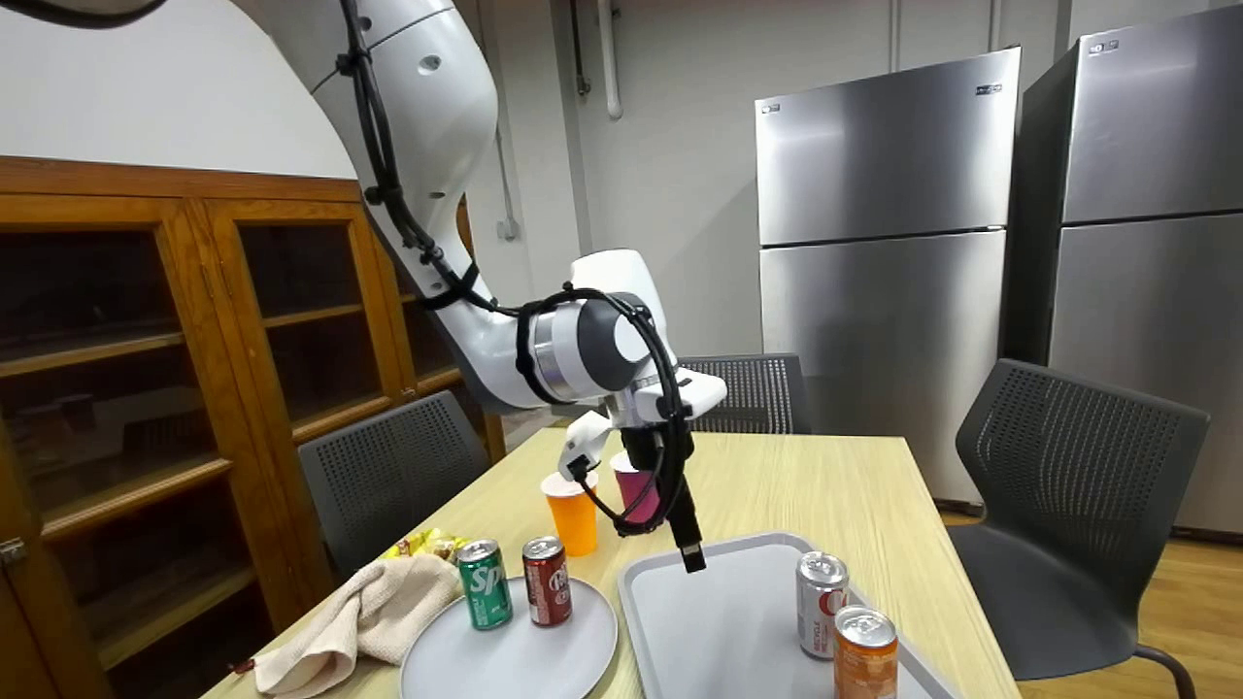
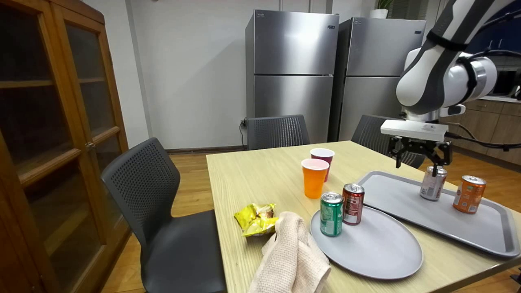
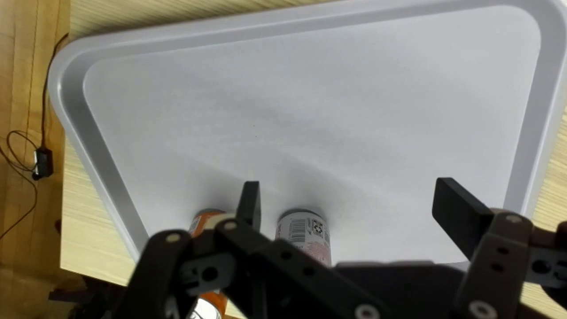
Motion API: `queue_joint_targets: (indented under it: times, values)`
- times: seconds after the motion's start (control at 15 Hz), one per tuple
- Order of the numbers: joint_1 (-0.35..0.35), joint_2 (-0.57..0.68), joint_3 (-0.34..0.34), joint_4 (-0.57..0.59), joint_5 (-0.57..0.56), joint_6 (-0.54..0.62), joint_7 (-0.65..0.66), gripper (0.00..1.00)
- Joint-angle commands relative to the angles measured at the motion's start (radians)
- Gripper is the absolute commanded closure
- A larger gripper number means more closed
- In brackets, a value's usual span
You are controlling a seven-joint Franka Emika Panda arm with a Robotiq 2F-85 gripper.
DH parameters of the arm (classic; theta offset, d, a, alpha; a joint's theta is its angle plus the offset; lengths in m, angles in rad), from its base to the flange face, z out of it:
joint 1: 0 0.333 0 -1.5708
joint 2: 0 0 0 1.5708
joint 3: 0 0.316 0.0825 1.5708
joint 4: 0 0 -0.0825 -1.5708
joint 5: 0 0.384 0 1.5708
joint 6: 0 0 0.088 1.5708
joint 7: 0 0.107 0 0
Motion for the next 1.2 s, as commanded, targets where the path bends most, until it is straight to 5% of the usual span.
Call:
queue_joint_targets:
  times: [0.0, 0.47, 1.13]
  values:
    - [-0.054, 0.010, 0.019, 0.026, 0.053, 0.006, -0.123, 0.00]
    - [-0.092, 0.061, 0.012, 0.077, 0.123, -0.010, -0.271, 0.00]
    - [-0.114, 0.177, 0.004, 0.193, 0.192, -0.013, -0.296, 0.00]
